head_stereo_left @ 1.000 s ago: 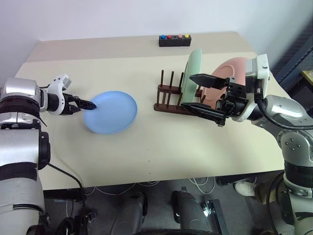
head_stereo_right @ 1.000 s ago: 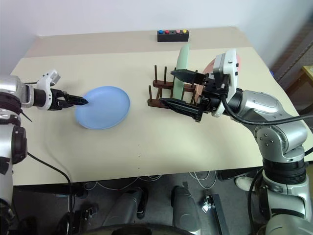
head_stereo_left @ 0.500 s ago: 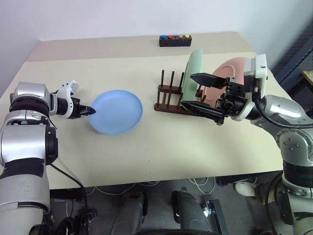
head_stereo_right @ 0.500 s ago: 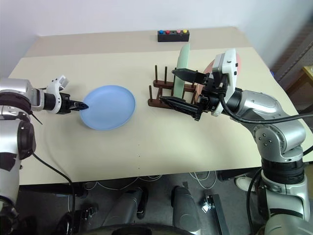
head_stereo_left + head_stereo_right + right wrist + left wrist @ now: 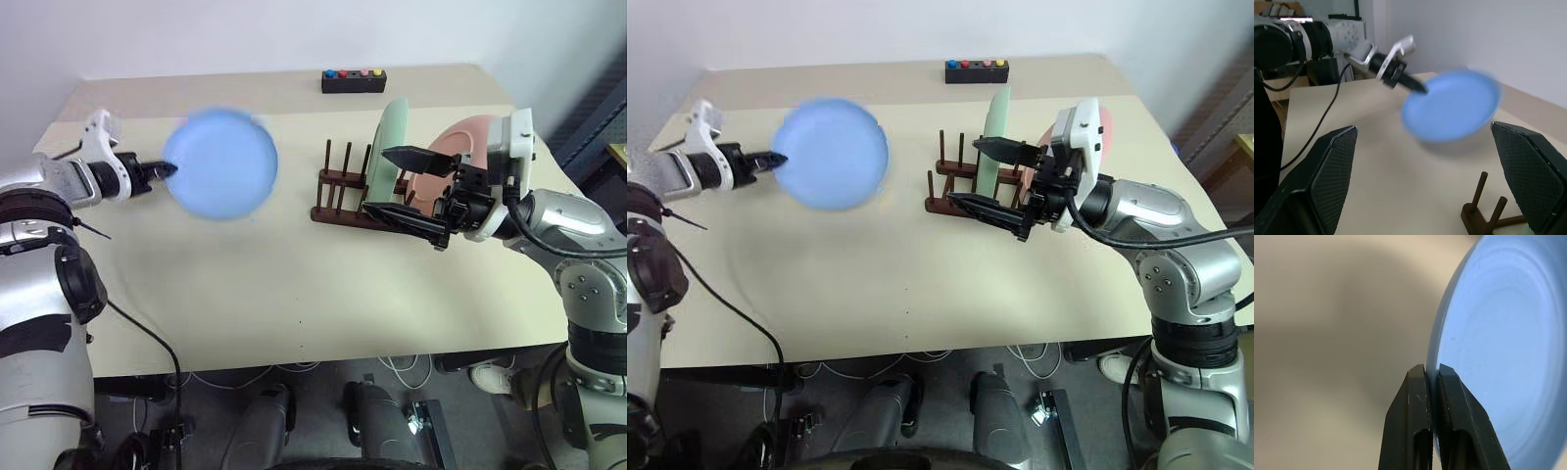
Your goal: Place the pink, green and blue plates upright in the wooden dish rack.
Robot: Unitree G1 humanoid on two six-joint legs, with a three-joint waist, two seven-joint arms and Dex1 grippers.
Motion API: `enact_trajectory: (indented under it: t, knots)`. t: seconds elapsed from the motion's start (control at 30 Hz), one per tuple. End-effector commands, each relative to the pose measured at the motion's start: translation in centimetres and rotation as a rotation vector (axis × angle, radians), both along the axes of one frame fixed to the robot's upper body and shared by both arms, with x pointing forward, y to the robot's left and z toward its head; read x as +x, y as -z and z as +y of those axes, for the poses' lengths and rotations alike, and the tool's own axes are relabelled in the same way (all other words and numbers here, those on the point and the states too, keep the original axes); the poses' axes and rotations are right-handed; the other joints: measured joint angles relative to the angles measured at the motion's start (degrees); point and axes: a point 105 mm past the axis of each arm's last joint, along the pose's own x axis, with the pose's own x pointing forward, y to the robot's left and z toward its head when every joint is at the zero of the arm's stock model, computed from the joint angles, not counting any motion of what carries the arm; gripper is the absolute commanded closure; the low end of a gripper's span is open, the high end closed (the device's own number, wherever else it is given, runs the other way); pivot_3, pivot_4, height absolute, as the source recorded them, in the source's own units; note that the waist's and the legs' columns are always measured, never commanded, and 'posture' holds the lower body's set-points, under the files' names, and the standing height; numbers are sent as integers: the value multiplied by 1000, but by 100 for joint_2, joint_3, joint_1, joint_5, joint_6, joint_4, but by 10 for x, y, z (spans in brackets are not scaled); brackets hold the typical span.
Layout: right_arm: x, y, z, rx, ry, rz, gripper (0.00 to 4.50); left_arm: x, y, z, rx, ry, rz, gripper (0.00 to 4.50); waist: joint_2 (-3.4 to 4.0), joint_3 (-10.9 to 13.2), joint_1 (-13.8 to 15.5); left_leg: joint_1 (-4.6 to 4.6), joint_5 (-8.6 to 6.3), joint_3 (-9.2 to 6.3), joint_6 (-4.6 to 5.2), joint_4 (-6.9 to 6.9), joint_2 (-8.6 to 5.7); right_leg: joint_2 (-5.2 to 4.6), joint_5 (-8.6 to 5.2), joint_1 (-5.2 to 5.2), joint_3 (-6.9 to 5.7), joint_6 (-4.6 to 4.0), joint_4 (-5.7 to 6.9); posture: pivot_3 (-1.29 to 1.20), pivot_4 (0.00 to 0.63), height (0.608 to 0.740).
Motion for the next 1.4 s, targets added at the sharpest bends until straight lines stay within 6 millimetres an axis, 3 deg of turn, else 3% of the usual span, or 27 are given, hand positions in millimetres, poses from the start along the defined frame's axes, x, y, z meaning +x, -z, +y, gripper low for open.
enact_trajectory:
  t: [0.03, 0.17, 0.3, 0.5, 0.73, 0.87, 1.03, 1.17, 1.4]
  knots:
    - [-1, -13, 6, -26, -3, -121, 0, -3, -39, -9, -104, 14, -224, 4449, 0, 0, -3, 0, 0, 0, 0, 0, 0, 0, 0, 0, 0, 0, 2, 0, 150, 740]
    - [5, -13, 11, -61, 31, -210, 0, -12, -50, -28, -234, -4, -362, 4449, -1, -3, -2, 1, 1, 1, -2, 2, 1, -5, 1, 0, 5, -1, 2, 0, 150, 740]
    - [10, -19, 15, -111, 93, -370, 0, -26, -45, -54, -295, -4, -430, 4449, -1, -3, -5, 0, 3, 1, -6, 3, 2, -4, 2, -2, 6, -1, 5, 0, 150, 740]
    - [17, -21, 16, -197, 166, -555, 0, -42, -45, -71, -341, -1, -469, 4449, -1, -3, -11, 1, 7, 1, -14, 2, 2, 2, 3, -4, 8, -3, 6, 0, 150, 740]
    - [18, -47, 26, -497, 241, -1076, 0, -52, -44, -89, -406, 42, -438, 4449, -1, -4, 4, 3, 17, 4, -30, 2, 0, 9, 3, -3, 7, -3, 5, 0, 150, 740]
    - [22, -44, 37, -678, 224, -1383, 0, -56, -45, -99, -412, 41, -428, 4449, -4, -6, 3, 3, 28, 5, -49, 1, -2, 10, 2, -1, 7, -3, 3, 0, 150, 740]
    - [25, -23, 49, -721, 185, -1461, 0, -61, -49, -115, -390, 28, -448, 4449, -6, -7, 8, 4, 31, 6, -53, 2, -2, 9, 2, 1, 8, -3, 3, 0, 150, 740]
    - [32, -8, 55, -748, 190, -1470, 0, -71, -52, -141, -270, 79, -493, 4449, -6, -7, 8, 5, 32, 5, -55, 1, -2, 11, 2, 2, 8, -4, 3, 0, 150, 740]
    - [49, -10, 51, -794, 297, -1453, 0, -77, -53, -154, -222, 106, -520, 4449, -6, -7, -3, 8, 34, 5, -57, -2, -2, 14, 2, 3, 8, -5, 3, 0, 150, 740]
